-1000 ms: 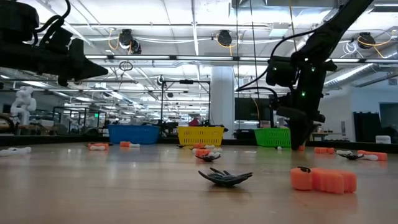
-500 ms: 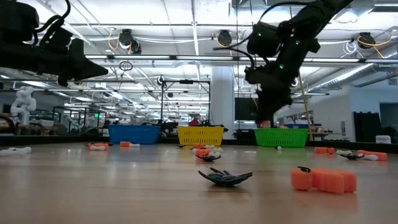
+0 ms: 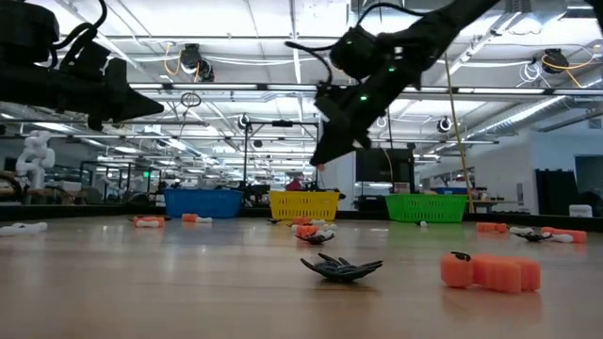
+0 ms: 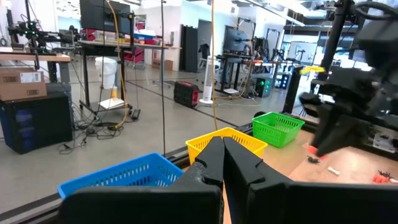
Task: Sort Halloween decoration
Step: Put the orange skeleton toy into the yellow bin
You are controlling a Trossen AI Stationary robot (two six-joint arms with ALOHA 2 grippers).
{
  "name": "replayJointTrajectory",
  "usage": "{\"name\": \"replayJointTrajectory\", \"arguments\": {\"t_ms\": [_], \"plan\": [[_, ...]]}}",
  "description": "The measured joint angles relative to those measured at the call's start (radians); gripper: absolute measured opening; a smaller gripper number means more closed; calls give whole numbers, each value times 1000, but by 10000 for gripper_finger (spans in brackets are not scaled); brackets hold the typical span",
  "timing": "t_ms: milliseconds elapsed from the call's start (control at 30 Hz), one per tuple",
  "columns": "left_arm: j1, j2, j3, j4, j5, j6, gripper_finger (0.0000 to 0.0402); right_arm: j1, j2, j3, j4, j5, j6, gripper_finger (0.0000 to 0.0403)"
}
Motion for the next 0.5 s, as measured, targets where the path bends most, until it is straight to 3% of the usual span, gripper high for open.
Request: {"name": "replayJointTrajectory", "arguments": {"t_ms": [233, 500], "plan": [[0, 0, 0, 0, 0, 0, 2, -110, 192, 339, -194, -1, -164, 32], [0, 0, 0, 0, 0, 0, 2, -257, 443, 682, -461, -131, -315, 32]]}}
